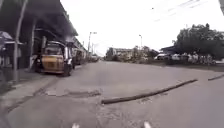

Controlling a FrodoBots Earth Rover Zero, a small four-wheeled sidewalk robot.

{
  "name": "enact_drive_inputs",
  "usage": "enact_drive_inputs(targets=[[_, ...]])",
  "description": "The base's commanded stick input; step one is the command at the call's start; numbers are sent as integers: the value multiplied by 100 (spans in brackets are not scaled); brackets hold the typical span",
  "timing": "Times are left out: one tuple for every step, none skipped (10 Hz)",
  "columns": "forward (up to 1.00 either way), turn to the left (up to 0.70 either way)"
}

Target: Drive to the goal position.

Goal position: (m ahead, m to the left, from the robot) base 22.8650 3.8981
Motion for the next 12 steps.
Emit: enact_drive_inputs(targets=[[70,0],[70,0],[70,3],[70,-1],[70,-25],[70,0],[70,6],[70,0],[70,-28],[70,-32],[70,8],[70,0]])
